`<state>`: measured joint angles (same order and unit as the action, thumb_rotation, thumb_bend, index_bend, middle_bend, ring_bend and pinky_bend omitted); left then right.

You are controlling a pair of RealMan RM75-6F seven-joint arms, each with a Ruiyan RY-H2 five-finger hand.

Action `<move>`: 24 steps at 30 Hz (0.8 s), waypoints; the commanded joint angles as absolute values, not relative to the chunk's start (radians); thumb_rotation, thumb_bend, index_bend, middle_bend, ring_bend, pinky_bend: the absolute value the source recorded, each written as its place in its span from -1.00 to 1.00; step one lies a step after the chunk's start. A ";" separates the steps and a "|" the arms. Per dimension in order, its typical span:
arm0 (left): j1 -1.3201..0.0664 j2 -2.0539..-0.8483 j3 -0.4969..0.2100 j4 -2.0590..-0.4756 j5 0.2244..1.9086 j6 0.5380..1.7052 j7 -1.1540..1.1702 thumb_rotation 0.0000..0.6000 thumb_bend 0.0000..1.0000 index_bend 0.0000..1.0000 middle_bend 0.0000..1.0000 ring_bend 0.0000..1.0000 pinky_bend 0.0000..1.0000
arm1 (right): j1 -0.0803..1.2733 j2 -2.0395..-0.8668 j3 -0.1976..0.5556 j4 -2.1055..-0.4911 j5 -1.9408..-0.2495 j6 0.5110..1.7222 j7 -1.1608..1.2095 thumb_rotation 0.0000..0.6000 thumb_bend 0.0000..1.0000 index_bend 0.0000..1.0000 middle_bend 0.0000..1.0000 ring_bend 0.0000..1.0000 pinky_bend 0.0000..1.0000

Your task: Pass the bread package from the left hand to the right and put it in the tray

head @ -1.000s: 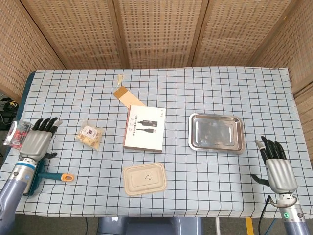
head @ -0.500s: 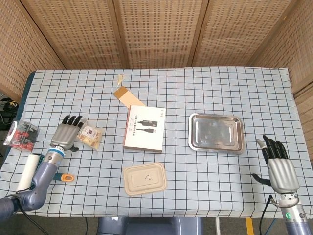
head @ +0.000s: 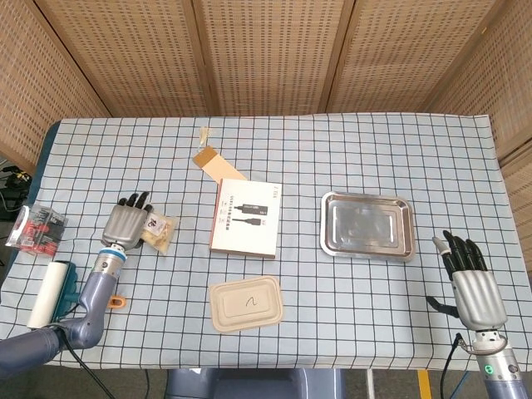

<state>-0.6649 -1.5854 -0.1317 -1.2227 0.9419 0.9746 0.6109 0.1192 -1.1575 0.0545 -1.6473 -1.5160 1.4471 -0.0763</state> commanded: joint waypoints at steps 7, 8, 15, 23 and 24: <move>-0.642 -1.595 -0.141 -1.209 1.023 1.031 0.501 1.00 -0.31 0.24 -0.31 -0.28 -0.12 | 0.116 -1.155 0.052 -1.649 -1.525 1.454 -0.070 1.00 -0.81 -1.00 -1.00 -1.00 -1.00; -0.636 -1.570 -0.147 -1.247 1.043 1.045 0.474 1.00 -0.31 0.24 -0.31 -0.28 -0.12 | 0.116 -1.155 0.054 -1.649 -1.524 1.455 -0.067 1.00 -0.81 -1.00 -1.00 -1.00 -1.00; -0.630 -1.456 -0.186 -1.462 1.114 1.099 0.412 1.00 -0.31 0.23 -0.31 -0.28 -0.13 | 0.116 -1.152 0.056 -1.647 -1.524 1.456 -0.055 1.00 -0.81 -1.00 -1.00 -1.00 -1.00; -0.714 -1.459 -0.247 -1.628 1.063 1.091 0.559 1.00 -0.32 0.20 -0.34 -0.28 -0.16 | 0.114 -1.139 0.066 -1.645 -1.504 1.456 -0.025 1.00 -0.81 -1.00 -1.00 -1.00 -1.00; -0.733 -1.475 -0.259 -1.636 1.043 1.085 0.578 1.00 -0.32 0.20 -0.35 -0.28 -0.16 | 0.114 -1.137 0.069 -1.644 -1.499 1.455 -0.020 1.00 -0.81 -1.00 -1.00 -1.00 -1.00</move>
<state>-0.6837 -1.4543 -0.2222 -1.5948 1.0825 1.0887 0.5147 0.1143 -1.1388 0.0669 -1.6449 -1.5018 1.4552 -0.0233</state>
